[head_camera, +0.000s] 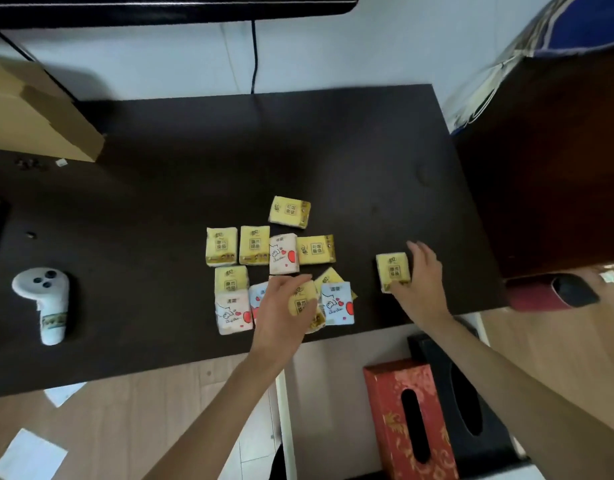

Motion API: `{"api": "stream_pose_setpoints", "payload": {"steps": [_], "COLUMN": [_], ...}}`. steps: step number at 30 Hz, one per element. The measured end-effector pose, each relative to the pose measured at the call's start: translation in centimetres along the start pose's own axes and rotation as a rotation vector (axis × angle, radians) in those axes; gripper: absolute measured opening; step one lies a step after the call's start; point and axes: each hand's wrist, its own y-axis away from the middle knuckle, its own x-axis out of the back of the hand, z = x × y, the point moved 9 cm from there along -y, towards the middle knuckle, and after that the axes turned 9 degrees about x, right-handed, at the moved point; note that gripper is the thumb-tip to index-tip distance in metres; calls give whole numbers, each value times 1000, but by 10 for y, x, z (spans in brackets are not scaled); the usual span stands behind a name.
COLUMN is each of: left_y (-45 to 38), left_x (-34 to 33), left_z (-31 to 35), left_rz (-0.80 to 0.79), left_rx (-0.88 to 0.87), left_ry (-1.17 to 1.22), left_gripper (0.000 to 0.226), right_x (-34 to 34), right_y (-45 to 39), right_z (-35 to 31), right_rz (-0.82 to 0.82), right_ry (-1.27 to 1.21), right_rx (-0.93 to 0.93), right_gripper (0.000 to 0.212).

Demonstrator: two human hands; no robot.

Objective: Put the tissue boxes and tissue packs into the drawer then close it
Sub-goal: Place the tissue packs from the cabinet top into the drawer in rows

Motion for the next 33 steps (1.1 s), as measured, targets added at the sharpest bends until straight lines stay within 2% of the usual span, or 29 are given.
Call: {"api": "stream_pose_setpoints", "payload": {"steps": [3, 5, 8, 13, 18, 24, 27, 30, 33], "left_y": [12, 25, 48, 86, 108, 85, 73, 66, 65], "left_x": [-16, -25, -39, -63, -104, -151, -159, -160, -158], "left_z": [-5, -11, -24, -54, -92, -121, -131, -136, -136], "left_rz": [-66, -90, -126, -125, -168, -224, -191, -90, 52], "left_rx": [45, 72, 121, 202, 187, -72, -149, -272, -391], "left_ry": [7, -13, 9, -25, -170, -761, -886, -1057, -1178], "left_gripper": [43, 42, 42, 46, 60, 83, 83, 78, 82], "right_x": [-15, -20, -4, 12, -18, -82, -107, -127, -142], "right_y": [-9, -7, 1, 49, 123, 138, 126, 118, 113], "right_z": [-13, -14, -15, 0, 42, 45, 32, 22, 33], "right_rz": [-287, -412, -326, -192, -335, -422, -404, -363, -398], "right_ry": [91, 229, 239, 12, -132, -151, -138, 106, 202], "right_rx": [184, 275, 350, 316, 357, 474, 505, 600, 551], "right_gripper": [108, 107, 96, 90, 92, 84, 82, 80, 76]}}
